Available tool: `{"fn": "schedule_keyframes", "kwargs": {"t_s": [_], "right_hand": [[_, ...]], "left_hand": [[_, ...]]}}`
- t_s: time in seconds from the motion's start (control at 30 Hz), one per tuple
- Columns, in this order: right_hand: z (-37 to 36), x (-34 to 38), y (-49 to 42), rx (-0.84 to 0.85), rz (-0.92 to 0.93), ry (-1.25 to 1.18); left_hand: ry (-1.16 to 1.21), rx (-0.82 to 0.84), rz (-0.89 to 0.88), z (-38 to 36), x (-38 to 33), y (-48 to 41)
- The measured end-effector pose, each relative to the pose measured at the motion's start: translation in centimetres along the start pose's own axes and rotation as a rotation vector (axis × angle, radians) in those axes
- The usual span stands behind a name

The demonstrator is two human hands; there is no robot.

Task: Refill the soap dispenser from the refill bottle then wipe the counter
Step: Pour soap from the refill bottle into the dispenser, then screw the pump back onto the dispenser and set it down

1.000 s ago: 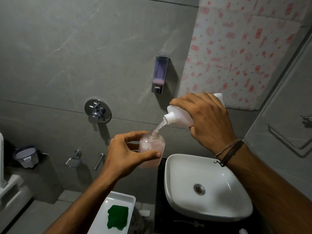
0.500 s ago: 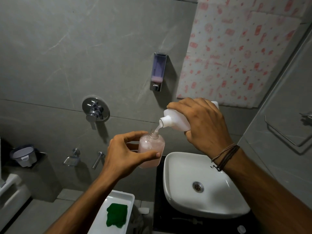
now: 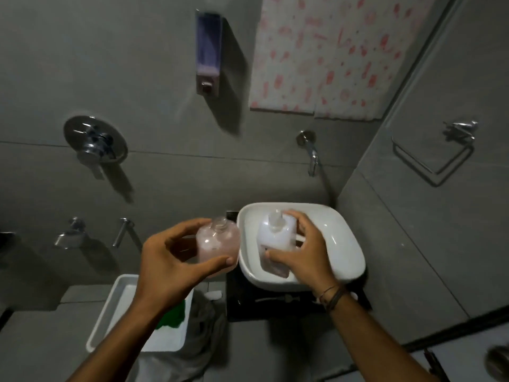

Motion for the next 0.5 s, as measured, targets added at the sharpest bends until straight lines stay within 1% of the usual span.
{"fn": "schedule_keyframes", "kwargs": {"t_s": [0.17,0.3,0.4,0.5], "right_hand": [[3.3,-10.4,6.9,-0.289,-0.204,-0.026],[7.3,-17.3,10.8,-0.541,-0.393,-0.083],[9.9,-20.4,11.6,-0.715,-0.465,-0.128],[11.4,-21.9,11.0,-0.891,-0.513,-0.173]], "left_hand": [[0.076,0.053,-0.003,-2.5,1.6,1.8],[0.057,0.089,-0.025,-4.4,2.8,2.7],[0.071,0.111,-0.018,-5.3,2.8,2.9],[0.083,0.137,-0.005,-6.1,2.7,3.0]]}}
Point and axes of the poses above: each hand's wrist, its own y-axis away from the middle knuckle, its own z-axis out of the back of the hand, x = y × z, the point moved 4 cm from there along -y, towards the middle knuckle, and after that the axes turned 13 degrees about -y, right-handed, at the moved point
